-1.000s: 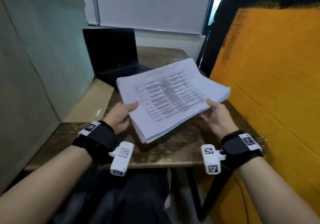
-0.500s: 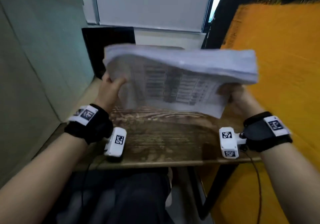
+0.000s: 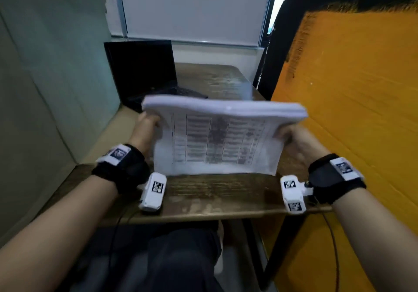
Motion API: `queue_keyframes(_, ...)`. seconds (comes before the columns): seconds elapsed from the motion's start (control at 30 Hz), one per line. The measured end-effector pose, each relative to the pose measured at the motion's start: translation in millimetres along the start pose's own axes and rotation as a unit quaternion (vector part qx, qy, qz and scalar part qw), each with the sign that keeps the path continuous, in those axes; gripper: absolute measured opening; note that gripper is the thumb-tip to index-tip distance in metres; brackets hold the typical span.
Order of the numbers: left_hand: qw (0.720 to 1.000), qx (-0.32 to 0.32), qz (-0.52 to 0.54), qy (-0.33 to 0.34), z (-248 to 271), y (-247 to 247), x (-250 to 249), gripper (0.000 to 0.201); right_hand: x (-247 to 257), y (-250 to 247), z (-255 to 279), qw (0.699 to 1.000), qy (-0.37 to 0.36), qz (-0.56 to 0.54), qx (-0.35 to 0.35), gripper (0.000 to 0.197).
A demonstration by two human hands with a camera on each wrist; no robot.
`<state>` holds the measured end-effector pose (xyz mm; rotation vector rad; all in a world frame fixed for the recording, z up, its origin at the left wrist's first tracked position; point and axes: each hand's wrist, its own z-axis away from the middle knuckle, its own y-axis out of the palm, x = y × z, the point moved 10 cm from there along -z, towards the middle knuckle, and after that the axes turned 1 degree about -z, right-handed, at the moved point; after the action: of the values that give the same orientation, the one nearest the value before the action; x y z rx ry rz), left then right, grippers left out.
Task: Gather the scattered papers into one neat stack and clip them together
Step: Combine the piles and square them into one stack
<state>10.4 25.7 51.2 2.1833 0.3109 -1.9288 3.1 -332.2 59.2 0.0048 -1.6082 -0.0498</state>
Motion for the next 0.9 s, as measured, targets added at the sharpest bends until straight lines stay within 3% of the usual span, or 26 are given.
queue_keyframes(0.07,1.0,-0.012,-0.004,-0.026,4.8,-1.6,16.0,0.013,-7.2,9.9,10.3,0.999,-0.005,0.028,0.042,0.022)
queue_keyframes(0.13,0.998,-0.036,0.04,-0.011,0.4,-0.6,7.5,0.02,6.4,13.9,10.0,0.996,-0.042,0.037,0.069,0.025)
queue_keyframes(0.2,0.997,-0.026,0.072,-0.015,-13.2,6.8,-3.3,0.014,20.6,12.4,3.4,0.994,-0.071,0.044,0.071,0.029)
queue_keyframes(0.27,0.998,-0.006,0.032,-0.052,-29.2,12.4,-7.0,0.006,20.9,1.2,-8.7,0.997,-0.055,0.014,0.044,0.03)
queue_keyframes(0.3,0.996,0.02,-0.007,-0.084,-35.1,14.4,-2.1,0.003,18.2,-3.5,-11.3,0.999,-0.035,-0.009,0.027,0.036)
queue_keyframes(0.37,0.975,0.119,-0.033,-0.187,-26.4,23.2,17.0,0.021,1.1,-10.9,-15.8,0.999,0.019,-0.045,-0.002,0.053)
queue_keyframes(0.47,0.92,0.238,0.117,-0.288,-3.1,33.5,43.4,0.06,-35.5,-17.5,-14.2,0.991,0.11,-0.069,-0.035,0.032)
queue_keyframes(0.57,0.892,0.221,0.273,-0.284,1.8,39.6,56.4,0.088,-57.6,-16.9,-7.4,0.979,0.162,-0.109,-0.051,0.035)
queue_keyframes(0.7,0.843,0.132,0.443,-0.274,13.2,54.6,68.8,0.083,-77.6,-14.1,-6.9,0.968,0.195,-0.141,-0.066,0.041)
queue_keyframes(0.83,0.878,0.194,0.387,-0.202,21.5,86.0,45.9,0.08,-89.4,-11.7,-6.0,0.96,0.203,-0.172,-0.082,0.042)
queue_keyframes(0.9,0.888,0.189,0.378,-0.179,22.8,96.4,37.1,0.076,-92.4,-8.7,-5.0,0.958,0.201,-0.189,-0.075,0.041)
